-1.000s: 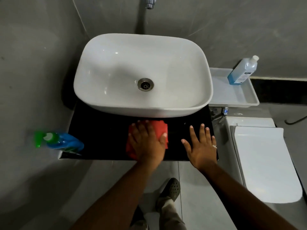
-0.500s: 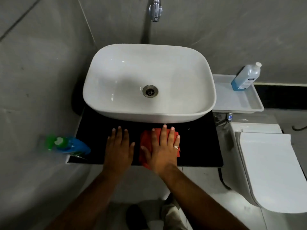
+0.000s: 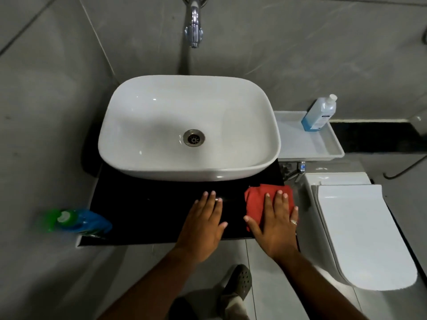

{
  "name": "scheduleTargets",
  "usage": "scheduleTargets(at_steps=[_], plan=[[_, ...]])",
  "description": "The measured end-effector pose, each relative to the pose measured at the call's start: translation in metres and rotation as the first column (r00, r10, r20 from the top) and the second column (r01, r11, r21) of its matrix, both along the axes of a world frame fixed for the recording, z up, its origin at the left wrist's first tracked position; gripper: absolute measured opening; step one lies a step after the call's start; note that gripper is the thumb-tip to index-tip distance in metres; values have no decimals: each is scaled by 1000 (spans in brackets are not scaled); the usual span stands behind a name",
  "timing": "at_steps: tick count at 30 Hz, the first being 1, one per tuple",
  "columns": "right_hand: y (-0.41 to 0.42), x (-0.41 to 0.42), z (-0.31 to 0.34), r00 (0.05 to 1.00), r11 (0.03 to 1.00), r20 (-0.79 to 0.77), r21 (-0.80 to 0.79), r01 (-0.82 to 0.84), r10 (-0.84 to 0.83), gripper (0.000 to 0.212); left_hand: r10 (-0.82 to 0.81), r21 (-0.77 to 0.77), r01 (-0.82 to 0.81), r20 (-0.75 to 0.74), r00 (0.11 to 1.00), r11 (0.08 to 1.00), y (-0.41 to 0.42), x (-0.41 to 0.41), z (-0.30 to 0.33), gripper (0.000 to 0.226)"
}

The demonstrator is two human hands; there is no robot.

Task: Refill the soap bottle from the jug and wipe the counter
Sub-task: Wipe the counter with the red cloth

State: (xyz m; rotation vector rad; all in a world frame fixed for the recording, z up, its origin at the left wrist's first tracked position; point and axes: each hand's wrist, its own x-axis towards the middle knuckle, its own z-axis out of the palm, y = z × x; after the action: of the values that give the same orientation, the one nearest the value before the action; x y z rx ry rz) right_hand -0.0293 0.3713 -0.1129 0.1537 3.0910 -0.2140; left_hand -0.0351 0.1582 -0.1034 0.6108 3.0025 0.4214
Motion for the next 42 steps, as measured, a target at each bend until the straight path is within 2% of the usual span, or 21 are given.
scheduleTargets(at_steps=[3,5,6,7,8,9,10,11,13,16,21,25,28,30,34,38,40,42], plan=[[8,-4,2,997,996,-67,-84,-28,23,65,-74,-29,75,28,997,997,18,-9,0,60],[22,-17,7,992,968,-127,-251,-17,-15,51,-104,-31,105,24,994,994,33,-17,3,60],[34,-23,11,987,922,-135,-385,34,-92,47,-128,-27,128,21,992,991,43,-21,5,60],[48,-30,16,970,838,-127,-535,107,-205,42,-157,-22,158,20,987,987,54,-26,6,61],[62,-35,21,933,704,-93,-684,194,-348,36,-192,-19,192,20,981,981,66,-31,5,61],[75,-40,26,873,515,-10,-811,278,-488,32,-224,-13,224,19,974,975,78,-35,5,61],[91,-45,30,800,305,101,-890,338,-591,29,-256,-6,256,20,966,967,94,-42,4,61],[107,-51,31,738,146,182,-923,356,-650,28,-283,-2,283,21,959,959,112,-50,3,62],[135,-65,34,696,-4,250,-942,334,-673,28,-308,-1,308,26,951,951,150,-72,-1,63],[159,-91,37,710,-103,284,-952,288,-644,24,-271,1,271,22,962,963,201,-113,-5,69],[189,-152,30,736,-146,305,-950,275,-604,32,-208,-96,208,10,978,973,254,-186,-14,76],[205,-208,18,747,-93,318,-940,327,-584,38,-184,-215,188,38,982,959,263,-217,-30,82],[208,-253,8,787,-20,285,-945,328,-548,37,-134,-185,136,26,991,973,263,-222,-37,88],[203,-284,2,834,120,228,-937,328,-503,38,-129,-153,130,17,992,980,263,-221,-38,89],[188,-344,-16,931,475,91,-840,262,-353,37,-127,-100,128,14,992,987,261,-219,-39,86],[174,-388,-48,974,671,56,-716,193,-220,33,-94,-109,96,19,995,989,262,-219,-41,85],[173,-391,-70,994,811,91,-575,102,-60,48,-92,-109,93,17,996,990,263,-219,-40,81],[177,-386,-89,983,902,143,-429,-42,113,66,-85,-93,86,22,996,992,264,-219,-38,76]])
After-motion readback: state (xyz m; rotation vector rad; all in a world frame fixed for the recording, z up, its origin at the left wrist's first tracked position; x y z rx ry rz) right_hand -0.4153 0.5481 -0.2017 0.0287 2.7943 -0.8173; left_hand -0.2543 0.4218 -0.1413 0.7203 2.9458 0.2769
